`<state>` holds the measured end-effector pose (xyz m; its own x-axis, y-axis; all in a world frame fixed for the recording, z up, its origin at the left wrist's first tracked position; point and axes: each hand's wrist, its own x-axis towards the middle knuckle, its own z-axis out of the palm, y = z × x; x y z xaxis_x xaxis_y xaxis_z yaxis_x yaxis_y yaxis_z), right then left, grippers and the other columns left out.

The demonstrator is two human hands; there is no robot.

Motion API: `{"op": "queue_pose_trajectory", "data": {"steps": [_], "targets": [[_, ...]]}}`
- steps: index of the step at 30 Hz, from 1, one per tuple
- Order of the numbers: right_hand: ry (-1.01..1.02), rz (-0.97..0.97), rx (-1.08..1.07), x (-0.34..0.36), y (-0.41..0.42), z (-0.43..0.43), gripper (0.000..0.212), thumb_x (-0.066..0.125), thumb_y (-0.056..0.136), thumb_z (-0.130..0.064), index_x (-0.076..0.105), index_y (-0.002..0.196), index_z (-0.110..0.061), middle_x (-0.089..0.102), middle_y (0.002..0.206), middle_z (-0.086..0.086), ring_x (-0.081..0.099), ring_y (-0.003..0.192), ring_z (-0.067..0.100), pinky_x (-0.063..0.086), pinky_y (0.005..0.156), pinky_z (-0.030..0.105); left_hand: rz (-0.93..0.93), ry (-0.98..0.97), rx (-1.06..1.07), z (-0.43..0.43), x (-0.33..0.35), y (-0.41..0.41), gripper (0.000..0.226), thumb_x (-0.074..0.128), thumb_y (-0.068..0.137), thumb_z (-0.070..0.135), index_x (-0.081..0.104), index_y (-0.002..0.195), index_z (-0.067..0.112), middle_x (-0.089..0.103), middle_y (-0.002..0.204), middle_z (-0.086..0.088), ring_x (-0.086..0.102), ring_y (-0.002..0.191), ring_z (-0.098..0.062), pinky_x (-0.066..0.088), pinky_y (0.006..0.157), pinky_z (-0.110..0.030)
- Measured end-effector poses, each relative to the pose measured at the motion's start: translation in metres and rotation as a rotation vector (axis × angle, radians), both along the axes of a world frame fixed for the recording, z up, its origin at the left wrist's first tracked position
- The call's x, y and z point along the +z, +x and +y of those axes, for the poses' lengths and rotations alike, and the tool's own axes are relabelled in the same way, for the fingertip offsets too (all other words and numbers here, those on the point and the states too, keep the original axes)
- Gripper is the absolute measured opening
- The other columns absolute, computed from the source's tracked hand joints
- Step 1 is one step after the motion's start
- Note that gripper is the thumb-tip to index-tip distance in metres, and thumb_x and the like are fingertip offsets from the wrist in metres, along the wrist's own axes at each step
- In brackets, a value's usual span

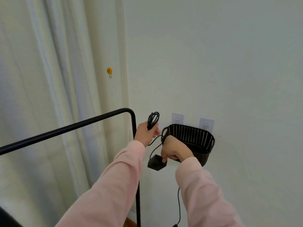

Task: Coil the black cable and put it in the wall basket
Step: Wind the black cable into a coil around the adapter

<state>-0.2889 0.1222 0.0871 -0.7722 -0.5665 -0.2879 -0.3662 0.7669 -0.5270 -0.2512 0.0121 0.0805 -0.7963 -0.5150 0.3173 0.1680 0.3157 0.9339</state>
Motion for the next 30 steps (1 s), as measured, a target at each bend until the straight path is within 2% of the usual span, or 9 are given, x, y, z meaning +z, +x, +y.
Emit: {"op": "queue_pose_trajectory", "data": {"steps": [3,9,14,18,22,24,26,28,30], "targets": [[-0.203,-0.138,0.027,0.007,0.005,0.000,0.029,0.064,0.075,0.014,0.062,0.103,0.011,0.047,0.051,0.008,0.041,0.042,0.013,0.038,0.038,0.018,-0.035,-0.011,-0.064,0.002,-0.001,0.003,0.020,0.051,0.092,0.014,0.056,0.072,0.009,0.062,0.067,-0.004,0.061,0.063,-0.014,0.055,0.062,-0.019],[-0.456,-0.114,0.031,0.020,0.014,-0.002,0.023,0.062,0.074,0.014,0.055,0.070,-0.007,0.055,0.056,0.007,0.045,0.045,0.012,0.035,0.036,0.016,-0.060,-0.122,-0.022,-0.003,-0.002,0.007,0.030,0.053,0.091,0.020,0.049,0.061,0.019,0.052,0.058,0.002,0.050,0.053,-0.006,0.043,0.053,-0.013],[-0.710,-0.140,-0.080,0.017,0.014,-0.004,0.022,0.057,0.078,0.010,0.047,0.084,-0.009,0.064,0.071,0.016,0.052,0.050,0.017,0.035,0.037,0.015,-0.064,-0.131,-0.036,-0.005,-0.002,0.011,0.030,0.051,0.092,0.022,0.051,0.063,0.020,0.053,0.057,0.003,0.052,0.050,-0.004,0.039,0.045,-0.004],[-0.878,-0.176,-0.143,0.017,0.015,-0.006,0.024,0.057,0.075,0.013,0.049,0.084,-0.008,0.062,0.066,0.016,0.049,0.042,0.015,0.036,0.035,0.014,-0.059,-0.118,-0.022,-0.006,0.000,0.011,0.033,0.051,0.092,0.024,0.049,0.060,0.020,0.051,0.056,0.004,0.052,0.045,0.001,0.039,0.047,-0.005],[-1.006,-0.214,-0.191,0.020,0.016,-0.005,0.025,0.056,0.077,0.011,0.050,0.088,-0.010,0.056,0.060,0.009,0.046,0.035,0.006,0.038,0.036,0.016,-0.057,-0.061,-0.082,-0.008,0.003,0.010,0.037,0.048,0.093,0.028,0.047,0.059,0.013,0.054,0.042,0.005,0.057,0.045,-0.014,0.048,0.058,-0.021],[-1.010,-0.209,-0.194,0.020,0.013,-0.005,0.024,0.059,0.079,0.008,0.052,0.093,-0.010,0.055,0.065,0.005,0.050,0.048,0.006,0.044,0.043,0.016,-0.038,-0.038,-0.070,-0.007,0.006,0.010,0.036,0.048,0.093,0.025,0.045,0.059,0.012,0.046,0.035,0.005,0.049,0.034,-0.009,0.048,0.052,-0.018],[-0.948,-0.194,-0.169,0.018,0.007,-0.005,0.021,0.062,0.080,0.005,0.055,0.093,-0.010,0.057,0.073,0.006,0.053,0.060,0.011,0.049,0.054,0.021,-0.018,0.043,-0.015,-0.006,0.008,0.008,0.035,0.050,0.092,0.022,0.044,0.060,0.013,0.039,0.040,0.001,0.040,0.028,-0.005,0.051,0.052,-0.025],[-0.825,-0.119,-0.138,0.014,0.002,-0.005,0.016,0.061,0.080,0.004,0.058,0.082,-0.012,0.057,0.072,0.006,0.054,0.063,0.014,0.047,0.058,0.024,-0.010,0.116,0.039,-0.009,0.007,0.005,0.034,0.051,0.091,0.023,0.043,0.060,0.013,0.036,0.040,0.002,0.036,0.026,-0.006,0.049,0.051,-0.032],[-0.677,-0.004,-0.129,0.008,-0.003,-0.004,0.019,0.063,0.079,-0.002,0.059,0.065,-0.013,0.057,0.064,0.004,0.052,0.060,0.015,0.043,0.059,0.025,-0.013,0.155,0.054,-0.012,0.006,0.004,0.033,0.051,0.091,0.023,0.044,0.061,0.012,0.035,0.031,0.007,0.033,0.025,-0.008,0.041,0.048,-0.030]]}}
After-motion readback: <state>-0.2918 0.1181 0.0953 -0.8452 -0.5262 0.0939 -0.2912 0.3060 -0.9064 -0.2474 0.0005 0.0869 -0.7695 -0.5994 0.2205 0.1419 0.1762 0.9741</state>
